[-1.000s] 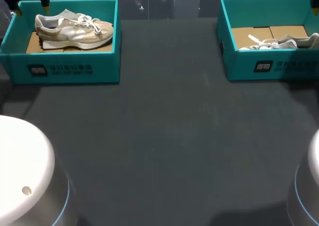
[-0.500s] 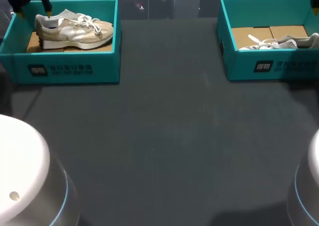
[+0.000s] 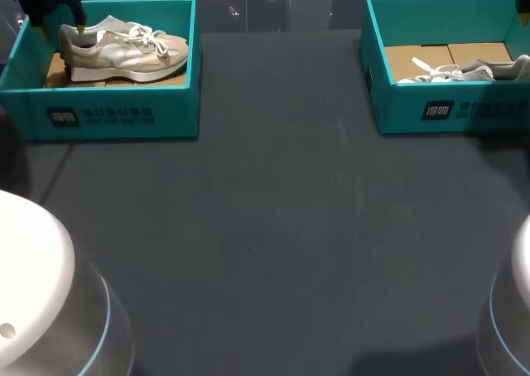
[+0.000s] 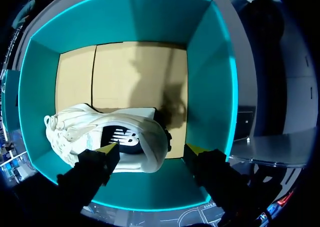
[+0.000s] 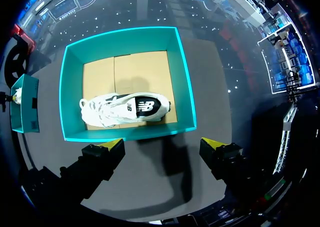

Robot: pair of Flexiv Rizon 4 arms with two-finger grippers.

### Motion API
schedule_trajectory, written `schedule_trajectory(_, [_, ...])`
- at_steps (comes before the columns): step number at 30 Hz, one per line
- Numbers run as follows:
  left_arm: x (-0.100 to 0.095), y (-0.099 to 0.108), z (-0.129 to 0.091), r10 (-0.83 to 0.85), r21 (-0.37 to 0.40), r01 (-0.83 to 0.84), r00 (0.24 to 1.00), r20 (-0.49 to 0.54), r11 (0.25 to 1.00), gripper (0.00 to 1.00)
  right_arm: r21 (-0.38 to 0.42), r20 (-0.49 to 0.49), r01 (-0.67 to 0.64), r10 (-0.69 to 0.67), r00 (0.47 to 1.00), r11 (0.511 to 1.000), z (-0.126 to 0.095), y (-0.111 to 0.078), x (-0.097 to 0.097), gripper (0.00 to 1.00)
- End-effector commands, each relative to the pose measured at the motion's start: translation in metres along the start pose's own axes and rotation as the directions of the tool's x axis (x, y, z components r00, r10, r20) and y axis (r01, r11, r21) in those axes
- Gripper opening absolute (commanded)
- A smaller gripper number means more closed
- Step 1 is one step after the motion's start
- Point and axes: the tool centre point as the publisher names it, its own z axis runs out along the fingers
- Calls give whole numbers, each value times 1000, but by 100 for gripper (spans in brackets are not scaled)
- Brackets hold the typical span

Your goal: Take the shoe out of the shoebox, open the shoe tongue, remove and reinsert the insole, then place the shoe into the shoebox

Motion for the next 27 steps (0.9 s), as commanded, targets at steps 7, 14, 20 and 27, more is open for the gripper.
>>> schedule_trajectory(7, [0, 7, 14, -7, 13, 7, 1000, -22, 1000, 81, 1, 1, 0, 0, 1000, 1000, 0, 0, 0, 100])
schedule_trajectory(14, [4, 6, 23, -21, 35, 22, 999, -38, 999, 74, 1, 1, 0, 0, 1000, 1000, 0, 0, 0, 100])
schedule_trajectory(20, [8, 6, 33, -29, 44, 32, 998, -62, 999, 75, 1, 1, 0, 0, 1000, 1000, 0, 0, 0, 100])
schedule_trajectory(27, [9, 8, 43, -44, 61, 49, 996, -76, 997, 75, 1, 1, 0, 0, 1000, 1000, 0, 0, 0, 100])
